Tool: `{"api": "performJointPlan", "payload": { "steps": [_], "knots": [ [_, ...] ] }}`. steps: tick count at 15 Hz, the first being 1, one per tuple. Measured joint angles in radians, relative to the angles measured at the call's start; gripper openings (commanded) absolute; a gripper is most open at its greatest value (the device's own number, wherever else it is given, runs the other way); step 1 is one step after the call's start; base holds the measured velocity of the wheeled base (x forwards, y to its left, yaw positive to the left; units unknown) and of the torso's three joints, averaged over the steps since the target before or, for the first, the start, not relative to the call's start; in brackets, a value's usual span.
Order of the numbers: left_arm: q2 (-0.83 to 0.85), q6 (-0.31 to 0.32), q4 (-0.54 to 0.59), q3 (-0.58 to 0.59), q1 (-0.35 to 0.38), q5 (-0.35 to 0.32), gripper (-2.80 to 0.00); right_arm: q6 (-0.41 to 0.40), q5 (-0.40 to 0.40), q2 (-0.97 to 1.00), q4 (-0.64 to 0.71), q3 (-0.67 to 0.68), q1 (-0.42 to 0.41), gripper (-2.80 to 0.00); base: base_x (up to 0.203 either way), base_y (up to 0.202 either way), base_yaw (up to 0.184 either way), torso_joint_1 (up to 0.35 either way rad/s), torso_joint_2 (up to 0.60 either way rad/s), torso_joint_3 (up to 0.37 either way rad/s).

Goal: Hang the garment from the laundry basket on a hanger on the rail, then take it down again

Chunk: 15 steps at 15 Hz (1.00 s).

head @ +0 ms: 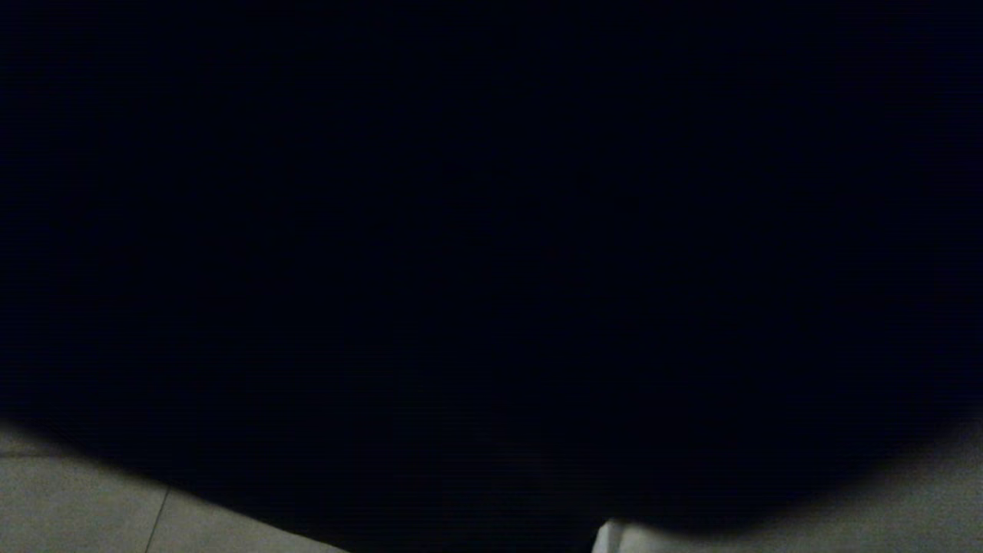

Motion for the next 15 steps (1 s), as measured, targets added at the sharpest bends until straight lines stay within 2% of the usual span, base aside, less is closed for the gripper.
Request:
{"api": "performJointPlan", "payload": {
  "steps": [8, 15],
  "knots": [
    [0.0, 0.006, 0.001, 0.0, 0.0, -0.001, -2.8, 0.001, 0.0, -0.006, 0.023, -0.027, 0.0, -2.8, 0.0, 0.0, 0.0, 0.001, 0.0, 0.009],
    [0.0, 0.006, 0.001, 0.0, 0.0, -0.001, -2.8, 0.001, 0.0, -0.03, 0.048, -0.024, 0.0, -2.8, 0.0, 0.0, 0.0, 0.003, 0.0, 0.183]
  ]
}}
